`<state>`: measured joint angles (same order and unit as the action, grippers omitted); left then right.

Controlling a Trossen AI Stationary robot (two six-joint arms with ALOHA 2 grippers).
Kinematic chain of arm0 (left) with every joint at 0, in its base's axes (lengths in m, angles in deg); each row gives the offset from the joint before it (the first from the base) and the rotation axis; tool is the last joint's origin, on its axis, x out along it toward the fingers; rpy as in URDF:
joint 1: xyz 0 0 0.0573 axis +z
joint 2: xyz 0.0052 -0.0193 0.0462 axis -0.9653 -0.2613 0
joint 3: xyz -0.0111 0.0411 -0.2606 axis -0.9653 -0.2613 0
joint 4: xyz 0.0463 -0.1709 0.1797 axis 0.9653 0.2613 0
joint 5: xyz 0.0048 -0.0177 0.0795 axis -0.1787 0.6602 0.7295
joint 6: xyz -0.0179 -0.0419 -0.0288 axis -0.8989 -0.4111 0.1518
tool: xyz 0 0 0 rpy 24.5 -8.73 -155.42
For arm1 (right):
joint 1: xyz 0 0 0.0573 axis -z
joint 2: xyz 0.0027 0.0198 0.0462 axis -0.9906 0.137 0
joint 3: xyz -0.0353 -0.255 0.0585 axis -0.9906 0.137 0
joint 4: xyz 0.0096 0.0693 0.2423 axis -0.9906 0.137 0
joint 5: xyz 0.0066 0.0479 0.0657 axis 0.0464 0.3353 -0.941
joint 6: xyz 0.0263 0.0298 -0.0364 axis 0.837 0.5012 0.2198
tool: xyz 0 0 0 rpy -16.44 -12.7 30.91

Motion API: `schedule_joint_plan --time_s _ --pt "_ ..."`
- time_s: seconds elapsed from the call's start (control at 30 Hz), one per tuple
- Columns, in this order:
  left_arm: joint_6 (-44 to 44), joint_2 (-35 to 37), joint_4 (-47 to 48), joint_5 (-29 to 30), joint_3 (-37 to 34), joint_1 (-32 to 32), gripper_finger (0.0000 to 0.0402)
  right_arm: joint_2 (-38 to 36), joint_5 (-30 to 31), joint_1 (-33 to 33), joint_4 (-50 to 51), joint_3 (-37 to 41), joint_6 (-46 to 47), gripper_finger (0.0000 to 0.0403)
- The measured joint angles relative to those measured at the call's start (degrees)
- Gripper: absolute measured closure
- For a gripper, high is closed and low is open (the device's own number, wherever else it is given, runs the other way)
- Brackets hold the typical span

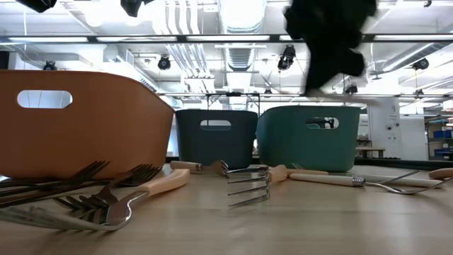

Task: Sort silverware by color (type)
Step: Put the white fork into the blue bin

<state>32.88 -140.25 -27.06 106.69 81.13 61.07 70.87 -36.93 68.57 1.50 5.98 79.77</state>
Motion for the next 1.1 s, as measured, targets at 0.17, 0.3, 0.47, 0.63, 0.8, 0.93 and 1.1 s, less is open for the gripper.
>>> schedule_joint_plan --time_s 0.17,0.3,0.47,0.63,0.8,0.93,1.1 --pt "-1.1 0.9 0.1 0.0 0.0 -0.1 0.0365 2.7 0.6 4.4 -0.6 -8.3 -9.3 0.0374" --pt "-2.1 2.6 0.6 0.0 0.0 -0.4 0.0365 6.9 -2.6 8.7 -0.5 -15.3 -18.9 0.0374" --pt "-2.5 5.8 4.4 0.0 -0.3 -1.5 0.0365 12.3 -4.4 12.9 0.8 -24.6 -31.2 0.0374" --pt "-3.6 10.4 10.4 0.0 -0.4 -2.7 0.0365 17.1 -5.5 17.6 2.6 -33.1 -37.8 0.0374" --pt "-5.7 13.9 14.0 1.6 -1.3 -2.8 0.0365 22.9 -5.5 22.4 2.5 -41.4 -40.1 0.0374" --pt "-6.0 15.6 14.3 2.2 -2.6 -2.7 0.0365 28.5 -4.8 26.1 2.2 -49.1 -39.1 0.0374" --pt "-6.0 17.2 14.4 5.4 -4.1 -2.7 0.0365 35.0 0.0 30.7 2.8 -56.0 -33.4 0.0374"
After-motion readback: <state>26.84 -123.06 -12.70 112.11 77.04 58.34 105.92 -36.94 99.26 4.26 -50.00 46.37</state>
